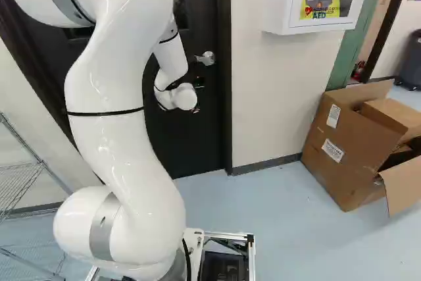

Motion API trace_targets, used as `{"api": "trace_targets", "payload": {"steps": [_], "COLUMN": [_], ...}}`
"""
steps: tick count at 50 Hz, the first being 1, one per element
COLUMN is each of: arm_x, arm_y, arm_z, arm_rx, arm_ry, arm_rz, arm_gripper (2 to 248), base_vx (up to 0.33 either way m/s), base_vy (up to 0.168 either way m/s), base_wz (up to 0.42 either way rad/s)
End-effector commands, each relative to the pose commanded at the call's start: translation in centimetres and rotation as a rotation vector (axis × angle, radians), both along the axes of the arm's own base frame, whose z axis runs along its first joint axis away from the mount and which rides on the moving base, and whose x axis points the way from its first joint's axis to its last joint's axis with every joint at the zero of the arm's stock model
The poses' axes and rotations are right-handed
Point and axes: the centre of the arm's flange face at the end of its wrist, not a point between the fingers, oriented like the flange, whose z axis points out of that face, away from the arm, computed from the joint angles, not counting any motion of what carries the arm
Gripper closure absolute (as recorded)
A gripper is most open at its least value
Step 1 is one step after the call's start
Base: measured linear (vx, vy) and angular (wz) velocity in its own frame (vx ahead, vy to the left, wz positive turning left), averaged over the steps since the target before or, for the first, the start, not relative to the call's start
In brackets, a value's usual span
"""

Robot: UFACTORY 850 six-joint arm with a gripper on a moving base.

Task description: Open the door and move inside

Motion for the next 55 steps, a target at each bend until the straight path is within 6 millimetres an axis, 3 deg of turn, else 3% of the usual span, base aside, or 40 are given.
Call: {"api": "trace_targets", "payload": {"steps": [12, 30, 55], "arm_x": [-1.1, -1.1, 1.8], "arm_y": [0.0, 0.0, -0.8], "arm_z": [-1.2, -2.3, -2.6], "arm_rx": [-0.001, -0.001, 0.000], "arm_ry": [0.031, 0.052, 0.019], "arm_rz": [0.000, 0.000, -0.003], "arm_gripper": [3, 3, 3], "base_vx": [0.000, 0.000, 0.000], "base_vy": [0.000, 0.000, 0.000], "base_wz": [0.000, 0.000, 0.000]}}
